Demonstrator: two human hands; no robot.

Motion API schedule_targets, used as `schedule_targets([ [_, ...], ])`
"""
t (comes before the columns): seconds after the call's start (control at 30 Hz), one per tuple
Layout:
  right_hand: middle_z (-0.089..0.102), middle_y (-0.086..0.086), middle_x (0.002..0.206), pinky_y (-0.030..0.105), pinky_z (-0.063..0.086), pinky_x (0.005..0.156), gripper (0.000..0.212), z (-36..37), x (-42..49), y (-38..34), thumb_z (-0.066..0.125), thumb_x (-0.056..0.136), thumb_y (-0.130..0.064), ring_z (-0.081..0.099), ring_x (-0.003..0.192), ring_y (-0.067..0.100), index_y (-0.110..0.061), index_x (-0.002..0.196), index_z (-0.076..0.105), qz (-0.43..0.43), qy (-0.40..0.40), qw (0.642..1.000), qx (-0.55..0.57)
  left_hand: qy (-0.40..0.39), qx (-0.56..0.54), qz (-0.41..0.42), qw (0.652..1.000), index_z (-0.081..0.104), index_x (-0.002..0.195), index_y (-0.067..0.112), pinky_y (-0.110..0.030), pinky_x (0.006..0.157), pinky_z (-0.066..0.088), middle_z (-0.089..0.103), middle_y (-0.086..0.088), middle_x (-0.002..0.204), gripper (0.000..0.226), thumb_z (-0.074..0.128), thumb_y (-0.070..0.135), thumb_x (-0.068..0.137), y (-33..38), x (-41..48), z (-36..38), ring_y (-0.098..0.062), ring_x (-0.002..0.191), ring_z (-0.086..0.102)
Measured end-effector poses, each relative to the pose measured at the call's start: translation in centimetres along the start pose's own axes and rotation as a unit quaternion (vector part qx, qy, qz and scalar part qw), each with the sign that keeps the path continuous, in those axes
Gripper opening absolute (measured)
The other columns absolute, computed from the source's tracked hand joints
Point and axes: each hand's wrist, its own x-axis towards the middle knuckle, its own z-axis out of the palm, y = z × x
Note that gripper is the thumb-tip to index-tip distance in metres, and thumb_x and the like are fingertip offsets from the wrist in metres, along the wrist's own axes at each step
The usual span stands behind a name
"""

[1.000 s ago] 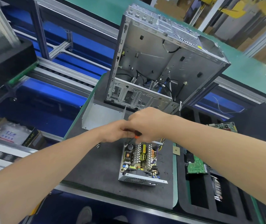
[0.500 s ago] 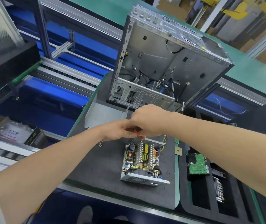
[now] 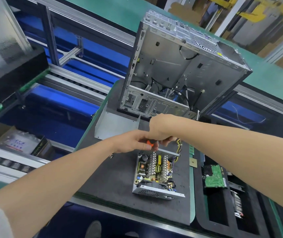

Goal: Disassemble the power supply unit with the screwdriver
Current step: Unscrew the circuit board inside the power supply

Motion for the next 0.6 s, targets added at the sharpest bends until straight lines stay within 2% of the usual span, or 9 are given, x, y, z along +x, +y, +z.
schedule_targets([
  [0.1,0.061,0.000,0.063,0.024,0.042,0.045,0.037,0.2,0.1,0.1,0.057,0.097,-0.041,0.059,0.055,0.016,-0.015,0.072,0.059,-0.079,0.073,0.967,-0.232,0.006,-0.007,-0.009,1.000,0.061,0.130,0.003,-0.015,0.098,0.046,0.074,-0.002,0.119,0.024,0.056,0.004,0.107,-0.4,0.0,-0.4,-0.009,0.118,0.068],
  [0.17,0.058,0.000,0.079,0.032,0.048,0.056,0.030,0.3,0.0,0.8,0.064,0.094,-0.042,0.061,0.073,0.023,-0.015,0.083,0.060,-0.160,0.119,0.939,-0.281,0.003,-0.015,-0.007,1.000,0.062,0.128,0.009,-0.015,0.098,0.046,0.074,-0.002,0.120,0.021,0.055,0.005,0.108,-0.5,0.0,-0.5,-0.011,0.118,0.068],
  [0.23,0.062,-0.004,0.095,0.036,0.051,0.067,0.016,0.4,-0.2,1.7,0.066,0.092,-0.034,0.060,0.092,0.020,-0.021,0.101,0.066,-0.268,0.132,0.888,-0.350,-0.002,-0.025,-0.001,1.000,0.065,0.124,0.017,-0.021,0.103,0.048,0.075,-0.003,0.120,0.022,0.056,0.005,0.107,-0.4,0.1,-0.6,-0.015,0.120,0.068],
  [0.33,0.062,-0.006,0.103,0.030,0.041,0.073,0.010,0.8,0.3,2.4,0.065,0.091,-0.025,0.050,0.095,0.019,-0.026,0.101,0.064,-0.402,0.171,0.786,-0.438,-0.008,-0.021,0.000,1.000,0.070,0.121,0.014,-0.021,0.104,0.050,0.074,-0.008,0.123,0.021,0.062,0.004,0.104,-0.3,0.2,-0.8,-0.015,0.120,0.069],
  [0.4,0.062,-0.003,0.103,0.028,0.035,0.073,0.011,0.9,0.4,2.7,0.063,0.092,-0.023,0.049,0.093,0.020,-0.024,0.103,0.062,-0.439,0.188,0.755,-0.449,0.004,-0.011,-0.005,1.000,0.071,0.120,0.007,-0.021,0.101,0.051,0.075,-0.010,0.121,0.020,0.065,0.002,0.102,-0.4,0.3,-0.6,-0.015,0.117,0.070],
  [0.43,0.061,-0.002,0.104,0.029,0.040,0.075,0.015,0.8,0.3,2.8,0.064,0.092,-0.023,0.049,0.094,0.020,-0.022,0.106,0.061,-0.428,0.175,0.770,-0.439,0.012,-0.013,-0.007,1.000,0.071,0.119,0.005,-0.021,0.099,0.052,0.077,-0.009,0.117,0.019,0.065,0.001,0.101,-0.4,0.4,-0.4,-0.015,0.115,0.071],
  [0.5,0.057,-0.001,0.103,0.037,0.051,0.076,0.025,0.4,-0.4,2.5,0.066,0.090,-0.036,0.054,0.096,0.022,-0.020,0.108,0.058,-0.336,0.158,0.854,-0.365,0.023,-0.029,-0.008,0.999,0.071,0.118,0.007,-0.021,0.098,0.051,0.078,-0.004,0.112,0.020,0.065,-0.001,0.101,-0.4,0.4,-0.2,-0.015,0.112,0.072],
  [0.53,0.057,0.000,0.100,0.039,0.053,0.071,0.033,0.2,-0.8,1.8,0.063,0.091,-0.049,0.058,0.093,0.024,-0.020,0.104,0.055,-0.259,0.168,0.901,-0.305,0.023,-0.032,-0.004,0.999,0.070,0.118,0.008,-0.023,0.099,0.051,0.077,-0.004,0.112,0.020,0.064,-0.001,0.101,-0.5,0.4,-0.2,-0.016,0.112,0.071],
  [0.6,0.064,0.004,0.084,0.033,0.051,0.057,0.053,-0.1,-0.9,0.3,0.046,0.097,-0.065,0.064,0.071,0.029,-0.013,0.087,0.054,-0.065,0.152,0.969,-0.186,0.019,-0.022,0.005,1.000,0.070,0.116,0.013,-0.029,0.103,0.051,0.076,-0.005,0.111,0.023,0.062,-0.003,0.102,-0.5,0.3,-0.3,-0.021,0.113,0.070],
])
